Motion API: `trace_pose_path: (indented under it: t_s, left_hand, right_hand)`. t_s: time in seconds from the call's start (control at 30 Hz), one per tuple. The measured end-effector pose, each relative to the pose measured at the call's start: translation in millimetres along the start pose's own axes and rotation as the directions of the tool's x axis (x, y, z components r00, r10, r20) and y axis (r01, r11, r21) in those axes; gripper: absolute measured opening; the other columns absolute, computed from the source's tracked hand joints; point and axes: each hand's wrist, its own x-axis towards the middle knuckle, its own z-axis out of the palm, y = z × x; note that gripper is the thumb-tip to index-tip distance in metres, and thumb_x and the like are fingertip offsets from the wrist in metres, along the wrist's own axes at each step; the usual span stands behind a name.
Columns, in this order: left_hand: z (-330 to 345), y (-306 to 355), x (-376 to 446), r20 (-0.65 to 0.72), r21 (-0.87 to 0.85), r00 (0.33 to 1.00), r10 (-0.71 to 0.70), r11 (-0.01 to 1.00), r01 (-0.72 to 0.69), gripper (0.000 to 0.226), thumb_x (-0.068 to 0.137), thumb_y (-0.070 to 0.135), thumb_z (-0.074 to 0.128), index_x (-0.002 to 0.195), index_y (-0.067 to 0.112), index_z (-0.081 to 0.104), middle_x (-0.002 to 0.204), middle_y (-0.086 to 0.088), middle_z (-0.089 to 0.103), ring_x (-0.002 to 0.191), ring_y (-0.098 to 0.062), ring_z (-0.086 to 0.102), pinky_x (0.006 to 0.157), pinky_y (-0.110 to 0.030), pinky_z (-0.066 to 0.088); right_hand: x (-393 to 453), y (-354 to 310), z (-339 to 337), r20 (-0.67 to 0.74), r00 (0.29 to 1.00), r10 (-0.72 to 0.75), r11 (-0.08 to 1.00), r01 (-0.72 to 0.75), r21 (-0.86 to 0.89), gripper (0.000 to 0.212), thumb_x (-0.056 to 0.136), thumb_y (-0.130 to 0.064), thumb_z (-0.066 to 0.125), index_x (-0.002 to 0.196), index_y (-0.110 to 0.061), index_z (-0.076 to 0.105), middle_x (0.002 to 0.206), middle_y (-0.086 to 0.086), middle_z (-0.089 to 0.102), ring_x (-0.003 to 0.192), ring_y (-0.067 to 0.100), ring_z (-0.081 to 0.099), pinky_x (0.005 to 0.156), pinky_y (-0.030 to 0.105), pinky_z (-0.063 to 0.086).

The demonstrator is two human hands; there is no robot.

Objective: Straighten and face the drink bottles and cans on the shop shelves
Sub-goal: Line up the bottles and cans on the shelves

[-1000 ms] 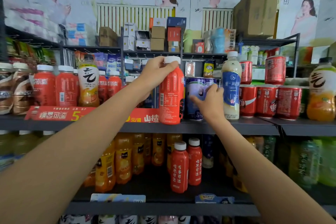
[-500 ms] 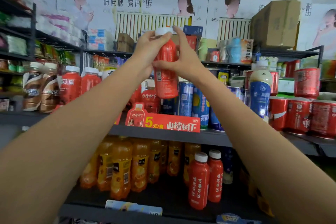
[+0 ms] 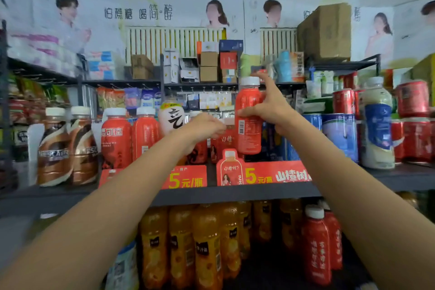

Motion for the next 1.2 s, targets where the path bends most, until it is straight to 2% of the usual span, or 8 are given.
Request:
trace_pose_path:
  t_s: [0.2,0.33,0.5,0.67,0.73,0.87,1.07,1.2]
  left_hand:
    - [6.2,-13.3,9.5,0.056,-0.055,0.998,0.039,0.998,-0.036,0.019,0.095,0.014,0.050,0.111,0.009,0.058,0.114,-0.003,0.062,0.100,-0.013,0.059,0.093,-0.030,0.036]
    - [-11.3,-9.3,16.4,-0.239,-0.193,0.958,0.157,0.959,-0.206,0.016,0.091,0.010,0.055,0.104,0.011,0.064,0.110,-0.009,0.067,0.092,-0.013,0.062,0.088,-0.027,0.046]
    - [-52.3,-18.3,17.2,-0.404,-0.011,0.879,0.255,0.959,-0.283,0.016,0.091,0.013,0.052,0.091,0.025,0.062,0.090,0.008,0.065,0.093,-0.015,0.063,0.091,-0.043,0.050]
    - [-85.4,-40.7,5.9,-0.479,0.129,0.836,0.268,0.963,-0.235,0.023,0.087,0.001,0.052,0.096,0.017,0.064,0.104,0.000,0.063,0.095,-0.015,0.060,0.089,-0.032,0.049]
    - [-96.0,-52.6,4.0,-0.493,0.226,0.820,0.291,0.953,-0.203,0.025,0.085,-0.004,0.051,0.100,0.011,0.065,0.103,-0.002,0.063,0.093,-0.013,0.057,0.085,-0.025,0.046]
    - [-113.6,-71.9,1.2,-0.521,0.283,0.781,0.346,0.932,-0.224,0.028,0.083,-0.009,0.048,0.093,0.013,0.064,0.095,-0.004,0.064,0.097,-0.023,0.062,0.091,-0.035,0.048]
    - [-120.5,-72.8,4.6,-0.490,0.394,0.756,0.435,0.884,-0.253,0.027,0.088,-0.002,0.047,0.105,0.008,0.066,0.106,-0.002,0.065,0.098,-0.012,0.059,0.085,-0.017,0.040]
    - [-119.4,-68.2,9.7,-0.497,0.407,0.746,0.443,0.878,-0.251,0.025,0.090,0.003,0.048,0.107,0.010,0.065,0.111,0.000,0.065,0.103,-0.012,0.058,0.092,-0.023,0.042]
  right_hand:
    - [1.8,-10.2,-4.7,-0.042,0.999,0.025,0.998,-0.023,0.054,0.095,0.068,0.001,0.078,0.140,-0.031,0.026,0.091,0.000,0.057,0.082,0.014,0.060,0.065,0.033,0.054]
    - [3.6,-17.6,4.8,-0.078,0.996,-0.053,0.996,0.058,0.062,0.087,0.069,0.000,0.078,0.135,-0.030,0.030,0.090,-0.005,0.058,0.077,0.007,0.062,0.067,0.027,0.055]
    - [19.1,-26.8,36.0,-0.048,0.994,-0.098,0.993,0.101,0.056,0.083,0.065,-0.003,0.082,0.127,-0.027,0.032,0.105,0.000,0.057,0.091,0.016,0.063,0.083,0.041,0.055]
    - [21.7,-25.1,87.6,0.110,0.993,0.028,0.999,-0.025,-0.021,0.084,0.063,-0.007,0.084,0.125,-0.019,0.029,0.102,0.002,0.053,0.092,0.019,0.057,0.079,0.037,0.052]
    - [19.7,-19.1,107.7,0.137,0.990,0.031,0.995,-0.018,-0.095,0.087,0.062,-0.012,0.085,0.127,-0.020,0.028,0.104,0.004,0.052,0.096,0.023,0.056,0.083,0.039,0.051]
    - [18.3,-12.4,132.2,0.213,0.976,0.047,0.985,-0.009,-0.173,0.088,0.061,-0.017,0.086,0.126,-0.021,0.028,0.111,0.007,0.053,0.103,0.027,0.056,0.089,0.044,0.050]
    - [17.9,-18.3,139.6,0.281,0.960,0.014,0.936,0.086,-0.340,0.087,0.063,-0.028,0.086,0.126,-0.016,0.027,0.107,0.006,0.056,0.095,0.023,0.058,0.080,0.036,0.048]
    - [26.0,-35.6,128.6,0.329,0.942,0.070,0.915,0.071,-0.396,0.060,0.077,-0.036,0.073,0.118,-0.010,0.039,0.115,0.012,0.058,0.097,0.024,0.058,0.072,0.033,0.050]
